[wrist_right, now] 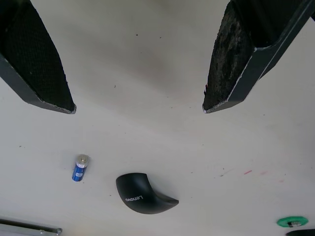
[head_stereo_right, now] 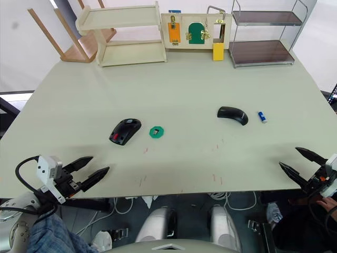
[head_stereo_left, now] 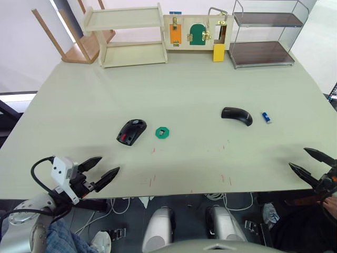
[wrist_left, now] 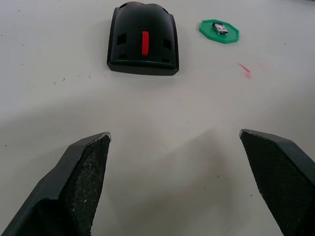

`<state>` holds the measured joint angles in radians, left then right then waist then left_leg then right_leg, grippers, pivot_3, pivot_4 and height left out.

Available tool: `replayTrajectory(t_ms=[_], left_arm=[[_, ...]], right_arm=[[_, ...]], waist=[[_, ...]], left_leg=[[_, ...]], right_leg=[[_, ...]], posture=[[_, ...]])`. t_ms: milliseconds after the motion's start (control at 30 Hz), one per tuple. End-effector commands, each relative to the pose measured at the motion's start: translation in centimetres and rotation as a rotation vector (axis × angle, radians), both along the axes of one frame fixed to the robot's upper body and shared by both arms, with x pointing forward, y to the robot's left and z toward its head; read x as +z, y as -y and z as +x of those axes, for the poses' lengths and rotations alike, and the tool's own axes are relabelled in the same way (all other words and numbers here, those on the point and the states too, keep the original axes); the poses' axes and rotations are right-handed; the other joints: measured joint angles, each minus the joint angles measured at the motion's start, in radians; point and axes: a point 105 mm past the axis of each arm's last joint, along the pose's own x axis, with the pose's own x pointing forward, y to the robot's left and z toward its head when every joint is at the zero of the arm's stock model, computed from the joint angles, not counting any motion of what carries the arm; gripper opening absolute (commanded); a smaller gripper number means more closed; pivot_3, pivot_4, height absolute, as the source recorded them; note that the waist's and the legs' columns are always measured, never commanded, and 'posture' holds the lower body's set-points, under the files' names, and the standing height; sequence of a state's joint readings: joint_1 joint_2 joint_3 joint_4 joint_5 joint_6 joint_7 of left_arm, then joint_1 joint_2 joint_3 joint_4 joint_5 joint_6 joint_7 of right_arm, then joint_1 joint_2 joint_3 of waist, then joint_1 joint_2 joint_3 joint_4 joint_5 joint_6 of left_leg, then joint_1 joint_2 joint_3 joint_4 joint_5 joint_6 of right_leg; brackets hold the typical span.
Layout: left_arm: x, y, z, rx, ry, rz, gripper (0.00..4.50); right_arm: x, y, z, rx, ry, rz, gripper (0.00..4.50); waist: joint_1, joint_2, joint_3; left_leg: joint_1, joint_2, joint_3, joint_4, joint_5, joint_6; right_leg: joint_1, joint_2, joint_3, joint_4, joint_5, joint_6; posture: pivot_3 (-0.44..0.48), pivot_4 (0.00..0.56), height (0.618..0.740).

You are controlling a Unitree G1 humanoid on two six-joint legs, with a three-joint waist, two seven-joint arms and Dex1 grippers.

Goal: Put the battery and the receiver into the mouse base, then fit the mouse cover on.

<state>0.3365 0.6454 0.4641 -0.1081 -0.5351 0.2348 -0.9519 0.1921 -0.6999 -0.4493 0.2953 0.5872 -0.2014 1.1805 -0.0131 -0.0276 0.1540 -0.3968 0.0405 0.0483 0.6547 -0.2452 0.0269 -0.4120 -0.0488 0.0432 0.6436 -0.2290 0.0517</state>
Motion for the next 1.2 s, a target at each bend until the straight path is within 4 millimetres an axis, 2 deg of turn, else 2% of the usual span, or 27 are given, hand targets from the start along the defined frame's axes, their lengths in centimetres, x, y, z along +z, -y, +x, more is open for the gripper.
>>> replayTrajectory(t_ms=[33, 567, 733, 800, 967, 1200], left_arm=[[1.2, 0.2, 0.3, -0.018, 0.039, 0.018, 4.50], [2.1, 1.2, 0.8, -0.003, 0.062, -0.005, 4.50], [4.6, 0.4, 2.2, 0.076, 0.158, -0.067, 4.50], [4.4, 0.2, 2.4, 0.069, 0.156, -0.003, 4.50], [5.0, 0.7, 4.0, 0.062, 0.183, -0.004, 4.50], [5.3, 2.5, 7.5, 0.064, 0.213, 0.015, 4.50]], right_arm=[[1.1, 0.1, -0.1, -0.005, 0.045, -0.004, 4.33], [1.1, -0.6, -0.2, 0.036, 0.061, 0.004, 4.33], [1.5, -1.6, -0.7, 0.140, 0.057, 0.017, 4.33], [1.8, -2.5, -1.0, 0.200, 0.065, 0.032, 4.33], [2.5, -4.4, -1.2, 0.333, 0.086, 0.052, 4.33], [3.4, -5.8, -0.9, 0.444, 0.097, 0.077, 4.33]], waist=[[0.000, 0.000, 0.000], [0.000, 0.000, 0.000], [0.002, 0.000, 0.000], [0.002, 0.000, 0.000], [0.002, 0.000, 0.000], [0.005, 0.000, 0.000]], left_leg=[[0.000, 0.000, 0.000, 0.000, 0.000, 0.000], [0.000, 0.000, 0.000, 0.000, 0.000, 0.000], [0.000, 0.000, 0.000, 0.000, 0.000, 0.000], [0.000, 0.000, 0.000, 0.000, 0.000, 0.000], [0.000, 0.000, 0.000, 0.000, 0.000, 0.000], [0.000, -0.001, 0.000, 0.000, 0.000, 0.000]], right_leg=[[0.000, 0.000, 0.000, 0.000, 0.000, 0.000], [0.000, 0.000, 0.000, 0.000, 0.000, 0.000], [0.000, 0.000, -0.001, 0.000, 0.000, 0.000], [0.000, 0.000, -0.001, 0.000, 0.000, 0.000], [0.000, 0.000, 0.000, 0.000, 0.000, 0.000], [0.001, 0.001, -0.002, 0.000, 0.000, 0.000]], posture=[[0.000, 0.150, 0.740], [0.000, 0.150, 0.740], [0.000, 0.150, 0.740], [0.000, 0.150, 0.740], [0.000, 0.150, 0.740], [0.000, 0.150, 0.740]])
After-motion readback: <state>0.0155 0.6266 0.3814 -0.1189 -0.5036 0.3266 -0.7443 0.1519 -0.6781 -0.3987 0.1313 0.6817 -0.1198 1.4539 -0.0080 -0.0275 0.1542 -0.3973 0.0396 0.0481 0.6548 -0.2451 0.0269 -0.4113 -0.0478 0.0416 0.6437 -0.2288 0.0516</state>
